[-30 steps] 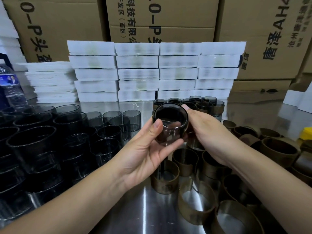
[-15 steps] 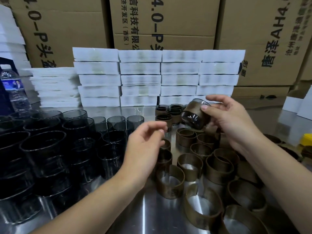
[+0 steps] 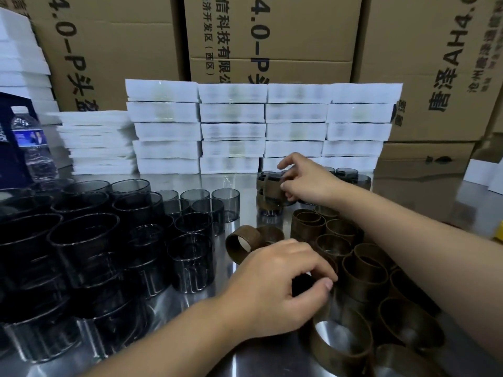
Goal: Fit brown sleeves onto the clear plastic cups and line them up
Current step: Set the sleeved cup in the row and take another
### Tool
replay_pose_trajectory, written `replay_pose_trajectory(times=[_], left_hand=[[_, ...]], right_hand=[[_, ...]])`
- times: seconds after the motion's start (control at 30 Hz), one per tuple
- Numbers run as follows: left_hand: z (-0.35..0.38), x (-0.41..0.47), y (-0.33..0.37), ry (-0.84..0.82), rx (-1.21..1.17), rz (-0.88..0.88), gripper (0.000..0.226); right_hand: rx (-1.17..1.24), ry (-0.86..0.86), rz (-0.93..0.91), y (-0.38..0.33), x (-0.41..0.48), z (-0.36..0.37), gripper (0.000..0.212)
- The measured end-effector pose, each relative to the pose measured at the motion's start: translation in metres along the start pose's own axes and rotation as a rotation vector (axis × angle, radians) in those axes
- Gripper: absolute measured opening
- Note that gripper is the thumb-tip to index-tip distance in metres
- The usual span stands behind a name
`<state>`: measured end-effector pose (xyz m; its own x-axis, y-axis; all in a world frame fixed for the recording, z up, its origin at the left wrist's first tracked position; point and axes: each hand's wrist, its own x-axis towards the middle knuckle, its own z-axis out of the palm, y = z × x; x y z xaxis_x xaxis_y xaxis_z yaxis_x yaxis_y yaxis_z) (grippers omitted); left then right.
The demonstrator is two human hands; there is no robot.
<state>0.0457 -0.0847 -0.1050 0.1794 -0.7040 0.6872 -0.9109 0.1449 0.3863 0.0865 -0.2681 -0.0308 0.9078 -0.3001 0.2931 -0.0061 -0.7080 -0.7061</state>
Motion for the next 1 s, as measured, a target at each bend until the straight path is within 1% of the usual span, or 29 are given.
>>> replay_pose_trajectory(times=[0.13, 0.33, 0.47, 0.57, 0.67, 0.73, 0.77, 0.8, 0.83, 0.87, 0.9, 0.93, 1.0], left_hand=[[0.001, -0.001, 0.0, -0.041, 0.015, 0.01, 0.017], [0.001, -0.001, 0.0, -0.052, 0.008, -0.008, 0.018], [0.0, -0.001, 0.001, -0.097, 0.014, -0.019, 0.018], [0.001, 0.0, 0.002, -0.122, 0.018, -0.033, 0.019], [-0.001, 0.002, 0.003, -0.144, 0.026, -0.04, 0.021], [-0.002, 0.001, 0.003, -0.158, 0.028, -0.038, 0.022], [-0.003, 0.001, 0.004, -0.18, 0.039, -0.062, 0.024], [-0.003, 0.0, 0.006, -0.219, 0.066, -0.128, 0.032], [-0.004, -0.001, 0.006, -0.288, 0.108, -0.243, 0.046], [-0.003, -0.003, 0.005, -0.373, 0.166, -0.358, 0.063], [-0.002, -0.006, 0.003, -0.452, 0.216, -0.421, 0.077], [-0.001, -0.008, 0.002, -0.511, 0.25, -0.441, 0.086], [-0.002, -0.008, 0.002, -0.552, 0.272, -0.436, 0.088]], right_hand=[[-0.051, -0.042, -0.009, 0.002, 0.005, 0.015, 0.028], [-0.289, -0.079, 0.027, 0.011, 0.007, 0.025, 0.027], [-0.318, -0.057, 0.067, 0.007, 0.009, 0.025, 0.019], [-0.307, -0.106, 0.048, -0.009, 0.003, 0.03, 0.026], [-0.276, -0.158, -0.115, -0.043, -0.018, 0.042, 0.023], [-0.264, -0.242, -0.288, -0.067, -0.039, 0.054, 0.019], [-0.296, -0.289, -0.397, -0.075, -0.049, 0.061, 0.02], [-0.367, -0.321, -0.502, -0.08, -0.058, 0.068, 0.023], [-0.471, -0.334, -0.588, -0.084, -0.065, 0.074, 0.026], [-0.596, -0.332, -0.651, -0.085, -0.07, 0.078, 0.03], [-0.718, -0.324, -0.686, -0.085, -0.073, 0.081, 0.033], [-0.802, -0.32, -0.696, -0.083, -0.075, 0.082, 0.035], [-0.835, -0.335, -0.684, -0.08, -0.077, 0.082, 0.034]])
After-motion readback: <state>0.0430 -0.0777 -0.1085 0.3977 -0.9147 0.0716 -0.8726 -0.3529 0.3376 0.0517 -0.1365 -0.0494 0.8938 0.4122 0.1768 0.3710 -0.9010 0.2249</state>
